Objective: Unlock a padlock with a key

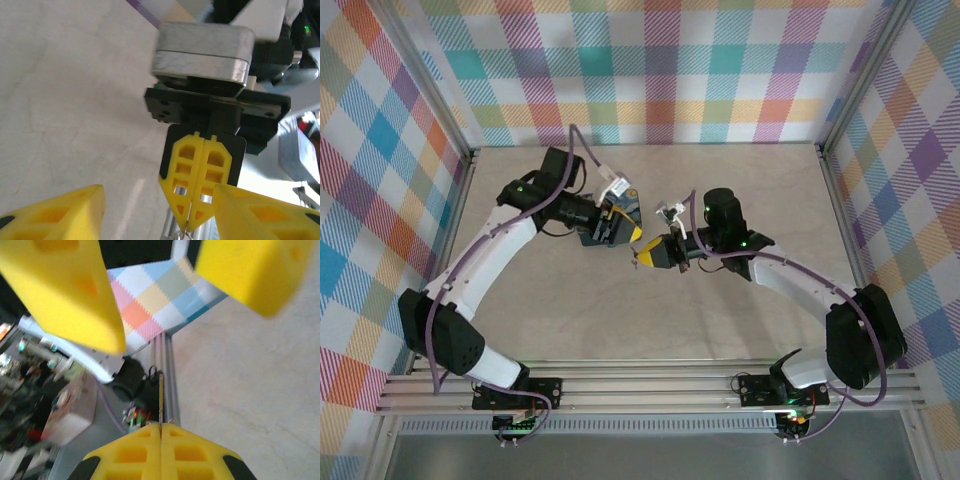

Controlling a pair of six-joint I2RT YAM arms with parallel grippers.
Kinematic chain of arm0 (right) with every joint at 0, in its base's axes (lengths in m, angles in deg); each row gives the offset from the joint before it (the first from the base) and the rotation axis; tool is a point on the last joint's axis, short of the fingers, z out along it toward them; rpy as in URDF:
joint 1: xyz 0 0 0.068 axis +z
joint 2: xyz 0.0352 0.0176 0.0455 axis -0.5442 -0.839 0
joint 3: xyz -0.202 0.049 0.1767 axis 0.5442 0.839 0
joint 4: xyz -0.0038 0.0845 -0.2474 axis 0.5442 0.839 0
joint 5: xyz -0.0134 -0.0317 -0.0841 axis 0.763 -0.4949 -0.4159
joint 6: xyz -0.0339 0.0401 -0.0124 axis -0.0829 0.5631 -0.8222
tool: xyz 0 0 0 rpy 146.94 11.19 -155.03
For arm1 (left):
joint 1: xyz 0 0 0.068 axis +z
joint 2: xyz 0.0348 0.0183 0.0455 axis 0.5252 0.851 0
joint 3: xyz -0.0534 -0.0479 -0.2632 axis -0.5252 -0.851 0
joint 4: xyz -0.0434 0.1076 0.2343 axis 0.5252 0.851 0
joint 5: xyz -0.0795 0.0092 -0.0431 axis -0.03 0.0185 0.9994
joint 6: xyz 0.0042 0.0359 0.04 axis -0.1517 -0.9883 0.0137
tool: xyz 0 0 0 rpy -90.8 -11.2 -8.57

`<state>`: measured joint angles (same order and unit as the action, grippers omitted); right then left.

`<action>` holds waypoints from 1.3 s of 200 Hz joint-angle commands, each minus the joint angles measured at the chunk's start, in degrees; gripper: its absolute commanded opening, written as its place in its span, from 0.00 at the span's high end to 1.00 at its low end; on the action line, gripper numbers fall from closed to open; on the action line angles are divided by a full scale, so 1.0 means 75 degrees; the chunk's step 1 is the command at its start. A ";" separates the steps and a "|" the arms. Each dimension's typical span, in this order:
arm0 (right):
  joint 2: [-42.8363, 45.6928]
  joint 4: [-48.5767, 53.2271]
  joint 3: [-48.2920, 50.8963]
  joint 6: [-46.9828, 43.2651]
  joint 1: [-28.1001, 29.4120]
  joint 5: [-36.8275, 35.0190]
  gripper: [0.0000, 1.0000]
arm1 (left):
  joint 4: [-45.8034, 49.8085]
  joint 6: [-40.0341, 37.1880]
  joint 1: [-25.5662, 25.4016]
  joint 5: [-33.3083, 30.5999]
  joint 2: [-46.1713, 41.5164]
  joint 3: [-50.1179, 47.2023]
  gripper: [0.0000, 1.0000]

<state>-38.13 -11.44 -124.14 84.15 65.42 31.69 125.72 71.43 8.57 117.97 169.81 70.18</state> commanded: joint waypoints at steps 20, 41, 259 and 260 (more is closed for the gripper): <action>-0.0005 -0.3323 0.0921 0.2391 0.0021 -0.1716 1.00 | -0.3321 0.3008 0.0534 -0.0533 -0.1317 -0.1618 0.40; -0.0226 -0.4395 0.1145 0.3077 0.0021 -0.2212 1.00 | -0.5174 0.4198 0.0533 -0.0680 -0.1885 -0.2843 0.45; -0.0273 -0.5399 0.1079 0.3884 0.0127 -0.2667 1.00 | -0.9854 0.7675 -0.0059 -0.0227 -0.0938 -0.4899 0.55; -0.0273 -0.5401 0.1079 0.3884 0.0127 -0.2666 1.00 | -0.9851 0.7676 -0.0059 -0.0234 -0.0932 -0.4895 0.55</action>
<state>-42.30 -48.47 -115.83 112.82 66.05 12.26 54.88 128.08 8.66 116.00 162.16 34.77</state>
